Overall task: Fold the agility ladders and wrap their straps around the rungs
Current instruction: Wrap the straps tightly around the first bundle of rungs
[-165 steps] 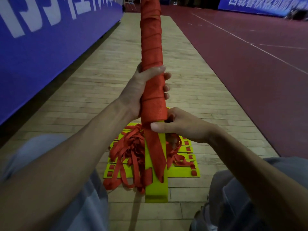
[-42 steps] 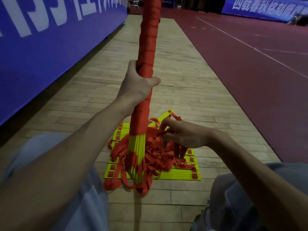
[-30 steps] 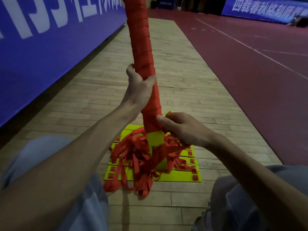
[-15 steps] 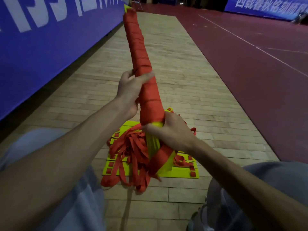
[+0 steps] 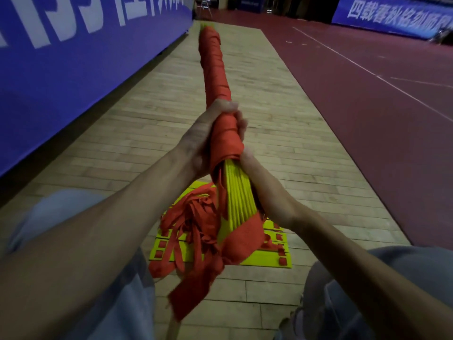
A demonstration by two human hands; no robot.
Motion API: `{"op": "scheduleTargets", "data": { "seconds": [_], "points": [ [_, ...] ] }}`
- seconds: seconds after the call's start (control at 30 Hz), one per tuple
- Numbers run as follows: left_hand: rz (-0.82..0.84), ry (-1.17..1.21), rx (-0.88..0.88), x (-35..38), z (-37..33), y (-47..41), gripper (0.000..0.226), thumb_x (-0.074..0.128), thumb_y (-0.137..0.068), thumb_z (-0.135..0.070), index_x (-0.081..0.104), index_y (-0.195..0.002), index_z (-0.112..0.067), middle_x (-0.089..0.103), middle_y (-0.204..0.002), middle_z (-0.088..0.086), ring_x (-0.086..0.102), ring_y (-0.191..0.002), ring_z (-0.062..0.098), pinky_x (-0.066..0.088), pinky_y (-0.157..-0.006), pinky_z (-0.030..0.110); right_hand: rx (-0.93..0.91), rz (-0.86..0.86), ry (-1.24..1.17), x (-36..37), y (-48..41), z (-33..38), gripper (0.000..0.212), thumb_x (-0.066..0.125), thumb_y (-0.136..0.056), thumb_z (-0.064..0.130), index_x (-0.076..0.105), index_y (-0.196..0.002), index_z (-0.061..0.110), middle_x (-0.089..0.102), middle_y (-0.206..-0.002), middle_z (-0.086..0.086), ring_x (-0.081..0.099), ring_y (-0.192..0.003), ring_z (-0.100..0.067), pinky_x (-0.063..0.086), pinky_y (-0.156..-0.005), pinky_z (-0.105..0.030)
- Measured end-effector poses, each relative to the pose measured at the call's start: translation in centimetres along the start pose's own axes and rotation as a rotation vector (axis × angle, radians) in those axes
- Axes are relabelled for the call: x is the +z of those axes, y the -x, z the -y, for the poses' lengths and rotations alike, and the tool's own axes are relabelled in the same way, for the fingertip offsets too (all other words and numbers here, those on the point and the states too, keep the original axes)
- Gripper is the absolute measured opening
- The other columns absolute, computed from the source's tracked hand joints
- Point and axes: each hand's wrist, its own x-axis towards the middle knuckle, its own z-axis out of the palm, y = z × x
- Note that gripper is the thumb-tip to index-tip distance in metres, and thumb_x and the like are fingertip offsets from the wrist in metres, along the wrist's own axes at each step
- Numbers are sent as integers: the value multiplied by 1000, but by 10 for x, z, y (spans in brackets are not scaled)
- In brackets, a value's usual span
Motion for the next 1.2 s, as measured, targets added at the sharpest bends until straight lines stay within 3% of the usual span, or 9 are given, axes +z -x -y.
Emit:
{"op": "scheduleTargets", "data": {
  "seconds": [0.07, 0.17, 0.27, 0.5, 0.7, 0.83, 1.0, 1.1, 1.2],
  "points": [
    [-79, -177, 10, -1, -4, 1, 9, 59, -91, -12, 54, -83, -12, 58, -65, 0, 59, -46, 8, 50, -43, 19, 31, 109, 74, -10, 1, -4, 71, 44, -78, 80, 60, -62, 13, 59, -52, 2, 51, -43, -9, 44, -42, -22],
    [-157, -496, 84, -4, -7, 4, 12, 69, -87, -14, 57, -86, -13, 64, -66, 2, 62, -47, 14, 53, -46, 23, -6, 205, 139, -20, 2, -11, 37, 66, -74, 65, 68, -73, 27, 63, -56, 7, 51, -43, -4, 42, -41, -17],
    [-190, -666, 175, -7, -11, 5, 30, 75, -84, -23, 57, -106, -12, 73, -89, 10, 67, -53, 20, 56, -50, 29, 36, 233, 167, -26, 0, -14, 9, 78, -83, 15, 69, -86, 15, 66, -69, 8, 58, -51, 1, 45, -45, -13],
    [-281, -707, 313, -8, -12, 0, 52, 77, -83, -23, 51, -124, -5, 69, -85, 14, 64, -54, 23, 57, -52, 33, 1, 139, 680, -38, -11, -21, 17, 63, -94, 11, 75, -105, 16, 60, -95, 6, 58, -79, 5, 46, -74, -14],
    [-408, -848, 482, -16, -11, -9, 50, 81, -79, -26, 53, -116, -8, 66, -88, 14, 62, -57, 20, 54, -49, 31, 28, 102, 629, -34, -7, -9, 29, 45, -94, -6, 69, -109, 0, 67, -78, 5, 62, -72, -5, 50, -72, -28],
    [-542, -859, 559, -20, -7, -19, 37, 74, -75, -46, 57, -98, -23, 69, -84, 5, 70, -72, 25, 60, -67, 49, 62, 47, 506, -16, -9, -8, 38, 37, -88, -12, 69, -106, 0, 64, -75, 7, 56, -63, 2, 42, -61, -17],
    [-487, -871, 504, -19, -1, -24, 21, 51, -94, -25, 43, -112, -19, 53, -82, -1, 54, -71, 18, 51, -71, 41, 75, -192, 486, -2, -15, -9, 43, 47, -97, 36, 44, -62, 10, 37, -52, 6, 35, -46, -7, 27, -51, -26],
    [-439, -893, 470, -19, 8, -23, 26, 52, -97, -22, 34, -116, -18, 48, -85, -1, 51, -73, 15, 49, -71, 37, 55, -191, 634, -1, -12, -7, 65, 50, -78, 77, 39, -57, 17, 40, -49, 8, 38, -46, -9, 29, -50, -26],
    [-399, -867, 415, -18, 14, -20, 33, 57, -97, -26, 32, -117, -17, 46, -87, -3, 50, -76, 14, 49, -75, 38, 105, -194, 812, 3, -10, -13, 60, 59, -72, 79, 47, -63, 21, 51, -56, 5, 51, -52, -15, 35, -51, -30]
  ]
}}
